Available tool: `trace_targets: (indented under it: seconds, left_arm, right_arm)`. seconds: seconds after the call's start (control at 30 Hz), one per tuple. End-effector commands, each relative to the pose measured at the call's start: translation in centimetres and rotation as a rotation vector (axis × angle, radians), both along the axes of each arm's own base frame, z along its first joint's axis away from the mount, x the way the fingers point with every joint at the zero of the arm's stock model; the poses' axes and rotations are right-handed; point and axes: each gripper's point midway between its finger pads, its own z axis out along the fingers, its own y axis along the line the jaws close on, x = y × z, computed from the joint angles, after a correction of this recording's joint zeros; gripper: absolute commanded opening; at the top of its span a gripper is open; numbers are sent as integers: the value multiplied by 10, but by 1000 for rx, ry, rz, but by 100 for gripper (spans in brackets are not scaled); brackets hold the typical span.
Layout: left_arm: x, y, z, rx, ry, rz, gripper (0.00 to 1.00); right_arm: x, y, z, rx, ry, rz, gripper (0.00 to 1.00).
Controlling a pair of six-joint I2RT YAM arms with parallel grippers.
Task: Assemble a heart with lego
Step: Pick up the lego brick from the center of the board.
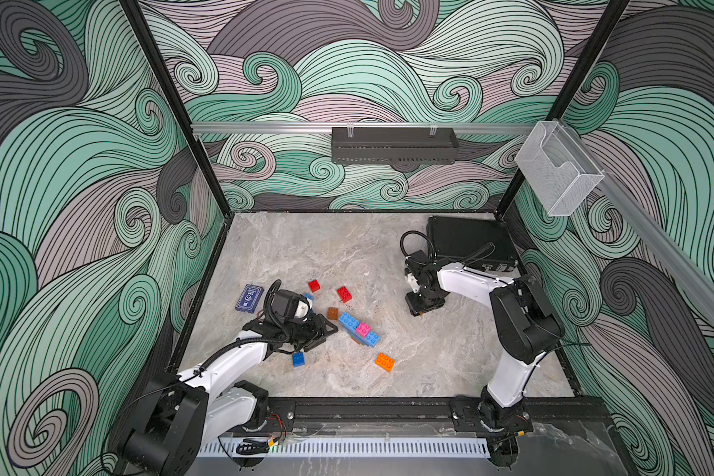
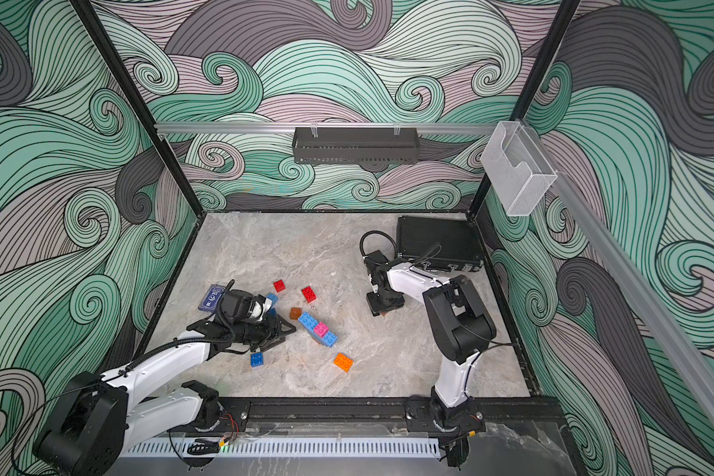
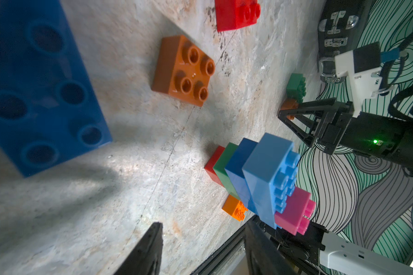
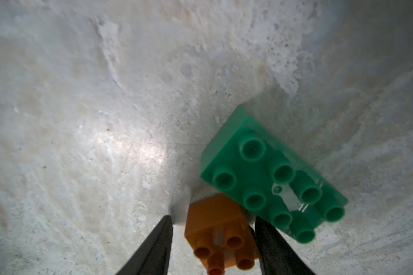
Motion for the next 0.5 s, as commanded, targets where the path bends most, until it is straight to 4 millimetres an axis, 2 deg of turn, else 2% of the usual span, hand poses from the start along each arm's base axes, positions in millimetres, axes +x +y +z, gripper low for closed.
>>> trace_targets:
  seconds: [0.0, 0.17, 0.47]
  left_arm:
    - [10, -1, 10, -3, -31, -1, 56]
    - [11, -1, 9, -4, -32, 0, 56]
    - [9, 0, 9, -1, -27, 1, 56]
  right_arm:
    - [-2, 8, 8, 54, 5, 5, 55]
    - [-4, 6, 11, 54, -4, -3, 50]
    - [2, 7, 8, 40, -7, -2, 47]
